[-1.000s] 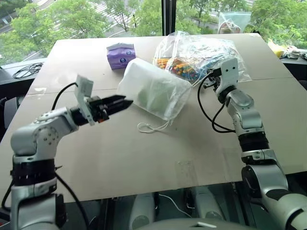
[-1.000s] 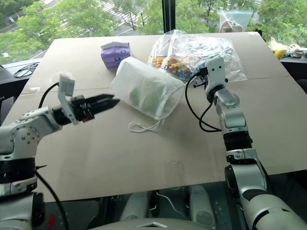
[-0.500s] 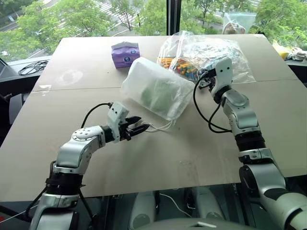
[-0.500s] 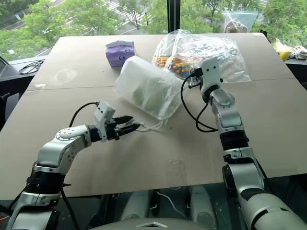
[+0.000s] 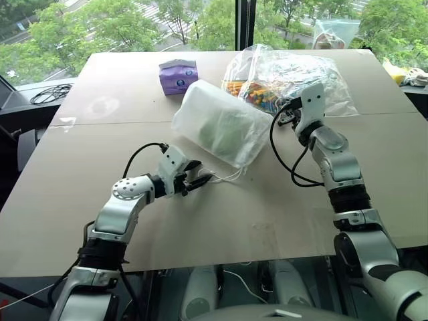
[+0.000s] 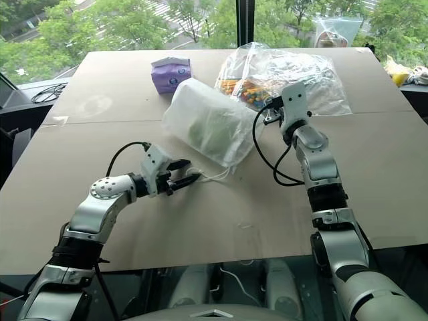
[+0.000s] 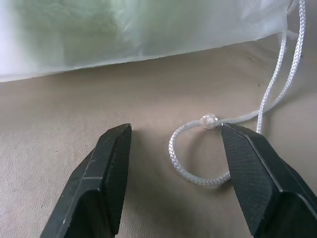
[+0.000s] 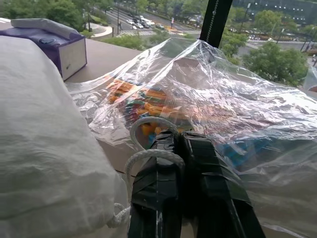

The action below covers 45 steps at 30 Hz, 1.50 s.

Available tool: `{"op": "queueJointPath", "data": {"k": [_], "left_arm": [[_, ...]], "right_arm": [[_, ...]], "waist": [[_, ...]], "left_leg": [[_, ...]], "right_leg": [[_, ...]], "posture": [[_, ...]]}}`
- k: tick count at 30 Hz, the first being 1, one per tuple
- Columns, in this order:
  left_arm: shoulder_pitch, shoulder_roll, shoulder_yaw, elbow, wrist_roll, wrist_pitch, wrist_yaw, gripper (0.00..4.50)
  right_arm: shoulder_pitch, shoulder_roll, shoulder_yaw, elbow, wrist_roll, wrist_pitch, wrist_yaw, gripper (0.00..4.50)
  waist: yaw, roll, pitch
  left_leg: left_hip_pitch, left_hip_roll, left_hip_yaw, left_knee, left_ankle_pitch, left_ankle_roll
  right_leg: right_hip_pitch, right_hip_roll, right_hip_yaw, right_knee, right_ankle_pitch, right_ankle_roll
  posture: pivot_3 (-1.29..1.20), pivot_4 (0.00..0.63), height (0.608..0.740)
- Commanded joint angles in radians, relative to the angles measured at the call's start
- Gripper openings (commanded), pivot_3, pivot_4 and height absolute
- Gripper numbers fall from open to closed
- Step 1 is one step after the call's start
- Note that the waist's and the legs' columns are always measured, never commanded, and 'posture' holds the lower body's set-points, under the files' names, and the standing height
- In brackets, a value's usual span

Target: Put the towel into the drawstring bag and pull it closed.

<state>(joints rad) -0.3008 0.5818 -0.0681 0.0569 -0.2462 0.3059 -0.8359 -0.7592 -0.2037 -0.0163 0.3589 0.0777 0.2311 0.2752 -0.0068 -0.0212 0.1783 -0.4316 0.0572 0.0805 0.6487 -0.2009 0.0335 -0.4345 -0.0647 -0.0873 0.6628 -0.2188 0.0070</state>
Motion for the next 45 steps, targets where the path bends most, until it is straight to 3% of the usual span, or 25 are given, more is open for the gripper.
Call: {"op": "queueJointPath", "data": {"k": [1, 2, 5, 8, 10, 11, 18, 24, 33, 39, 45], "left_arm": [[-0.017, -0.015, -0.076, 0.041, 0.062, -0.035, -0.028, 2.92], [-0.026, -0.016, -0.087, 0.054, 0.077, -0.042, -0.028, 2.92], [-0.054, -0.020, -0.115, 0.089, 0.116, -0.055, -0.026, 2.19], [-0.067, -0.022, -0.128, 0.099, 0.138, -0.067, -0.022, 0.74], [-0.062, -0.024, -0.133, 0.091, 0.147, -0.076, -0.019, 0.11], [-0.056, -0.025, -0.133, 0.081, 0.151, -0.079, -0.015, 0.03], [0.028, -0.050, -0.094, -0.029, 0.162, -0.080, 0.081, 0.03], [0.105, -0.162, 0.007, -0.105, 0.196, -0.080, 0.345, 0.03], [0.289, -0.324, 0.052, -0.268, 0.303, -0.109, 0.647, 0.03], [0.327, -0.345, 0.021, -0.299, 0.416, -0.176, 0.755, 0.03], [0.301, -0.373, 0.090, -0.317, 0.476, -0.188, 0.885, 0.03]], "right_arm": [[-0.017, 0.002, 0.002, -0.033, -0.005, -0.016, -0.002, 0.00], [-0.016, 0.005, 0.003, -0.032, -0.006, -0.017, -0.003, 0.00], [-0.013, 0.010, 0.007, -0.036, -0.009, -0.018, -0.005, 0.00], [-0.003, 0.012, 0.006, -0.045, -0.010, -0.016, -0.007, 0.00], [0.007, 0.013, 0.006, -0.053, -0.010, -0.011, -0.005, 0.00], [0.011, 0.012, 0.007, -0.059, -0.010, -0.007, -0.003, 0.00], [0.009, 0.004, 0.019, -0.060, -0.011, 0.012, 0.023, 0.00], [0.006, 0.001, 0.033, -0.058, -0.013, 0.027, 0.055, 0.00], [-0.005, -0.005, 0.044, -0.041, -0.019, 0.039, 0.085, 0.00], [0.000, -0.001, 0.046, -0.043, -0.021, 0.041, 0.091, 0.00], [0.011, -0.007, 0.042, -0.054, -0.022, 0.046, 0.089, 0.00]], "waist": [[0.002, 0.000, 0.000], [0.002, 0.000, 0.000], [-0.002, 0.001, -0.001], [-0.004, 0.001, -0.001], [-0.005, 0.001, -0.001], [-0.005, 0.002, -0.001], [-0.008, 0.002, -0.001], [-0.007, 0.002, -0.001], [-0.009, 0.002, -0.002], [-0.007, 0.002, -0.002], [-0.007, 0.002, -0.001]], "left_leg": [[0.000, 0.000, 0.000, 0.000, 0.000, 0.000], [0.000, 0.000, 0.000, 0.000, 0.000, 0.000], [0.000, 0.000, 0.000, 0.000, 0.000, 0.000], [0.001, 0.000, 0.000, 0.000, 0.000, 0.000], [0.001, 0.000, 0.000, 0.000, 0.000, 0.000], [0.001, 0.000, 0.000, 0.000, 0.000, 0.000], [0.002, 0.001, 0.000, 0.000, 0.000, 0.000], [0.001, 0.001, 0.000, 0.000, 0.000, 0.000], [0.002, 0.001, 0.000, 0.000, 0.000, 0.000], [0.001, 0.001, 0.000, 0.000, 0.000, 0.000], [0.000, 0.001, 0.000, 0.000, 0.000, 0.000]], "right_leg": [[0.000, 0.000, -0.001, 0.000, 0.000, 0.000], [0.000, 0.000, -0.002, 0.000, 0.000, 0.000], [0.000, 0.000, -0.003, 0.000, 0.000, 0.000], [0.001, 0.001, -0.003, 0.000, 0.000, 0.000], [0.001, 0.001, -0.003, 0.001, 0.000, 0.000], [0.001, 0.001, -0.003, 0.001, 0.000, 0.000], [0.001, 0.001, -0.001, 0.000, 0.000, 0.000], [0.001, 0.001, 0.000, 0.000, 0.000, 0.000], [0.001, 0.001, 0.001, 0.000, 0.000, 0.000], [0.000, 0.002, 0.001, 0.000, 0.000, 0.000], [0.000, 0.001, -0.003, 0.000, 0.000, 0.000]], "posture": [[0.00, 0.150, 0.740], [0.00, 0.150, 0.740], [0.00, 0.150, 0.740], [0.00, 0.150, 0.740], [0.00, 0.150, 0.740], [0.00, 0.150, 0.740], [0.00, 0.150, 0.740], [0.00, 0.150, 0.740], [0.00, 0.150, 0.740], [0.00, 0.150, 0.740], [0.00, 0.150, 0.740]]}}
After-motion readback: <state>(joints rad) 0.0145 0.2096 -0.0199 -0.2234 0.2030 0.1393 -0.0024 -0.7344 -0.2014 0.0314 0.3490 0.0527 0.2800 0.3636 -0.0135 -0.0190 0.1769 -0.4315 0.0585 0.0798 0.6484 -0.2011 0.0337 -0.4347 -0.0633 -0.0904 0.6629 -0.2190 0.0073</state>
